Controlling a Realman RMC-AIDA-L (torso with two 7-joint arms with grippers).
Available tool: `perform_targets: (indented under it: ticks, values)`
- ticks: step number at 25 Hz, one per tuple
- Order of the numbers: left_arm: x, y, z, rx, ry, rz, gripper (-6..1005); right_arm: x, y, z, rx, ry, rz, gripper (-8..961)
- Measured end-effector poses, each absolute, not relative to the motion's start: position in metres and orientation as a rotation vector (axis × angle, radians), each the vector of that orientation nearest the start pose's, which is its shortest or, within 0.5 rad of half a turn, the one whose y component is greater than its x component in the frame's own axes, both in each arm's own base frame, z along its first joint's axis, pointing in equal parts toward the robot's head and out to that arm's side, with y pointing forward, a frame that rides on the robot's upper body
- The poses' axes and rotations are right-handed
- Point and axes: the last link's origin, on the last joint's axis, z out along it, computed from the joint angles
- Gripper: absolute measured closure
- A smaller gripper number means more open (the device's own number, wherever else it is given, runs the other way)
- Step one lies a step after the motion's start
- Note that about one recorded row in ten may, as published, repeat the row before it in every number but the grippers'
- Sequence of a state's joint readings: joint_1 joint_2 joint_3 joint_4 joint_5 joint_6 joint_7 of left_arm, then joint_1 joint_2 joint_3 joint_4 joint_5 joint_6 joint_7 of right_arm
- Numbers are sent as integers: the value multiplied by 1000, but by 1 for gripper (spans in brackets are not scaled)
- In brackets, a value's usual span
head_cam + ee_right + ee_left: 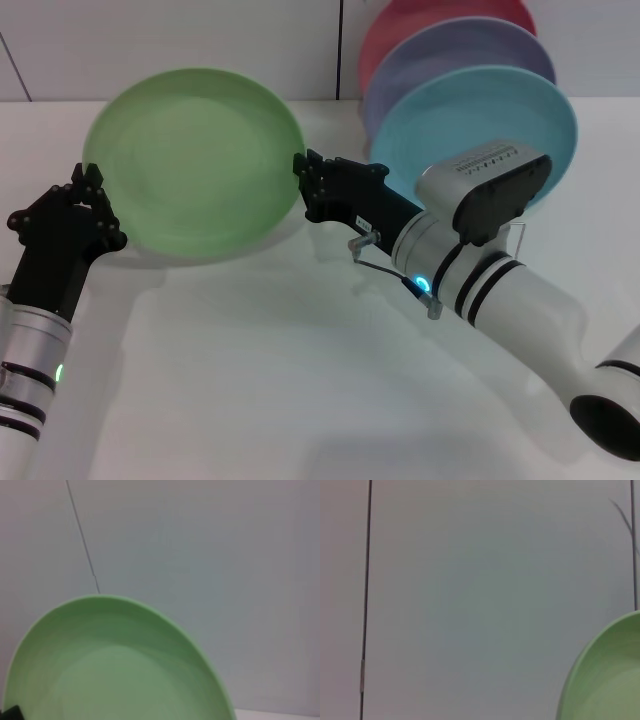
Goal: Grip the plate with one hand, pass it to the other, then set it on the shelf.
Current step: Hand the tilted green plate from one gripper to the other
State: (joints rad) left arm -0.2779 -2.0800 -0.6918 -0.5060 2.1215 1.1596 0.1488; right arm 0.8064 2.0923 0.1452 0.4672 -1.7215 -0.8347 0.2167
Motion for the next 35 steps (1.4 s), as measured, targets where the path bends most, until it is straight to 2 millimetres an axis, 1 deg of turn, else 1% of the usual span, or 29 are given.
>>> perform_targets:
  ticks: [26, 35]
  values:
    - [-290, 298, -48, -1577, -510, -740, 968, 173, 366, -138, -2125, 705, 829, 866]
    - [-290, 297, -49, -1578, -513, -738, 967, 174, 366, -138, -2124, 699, 823, 897]
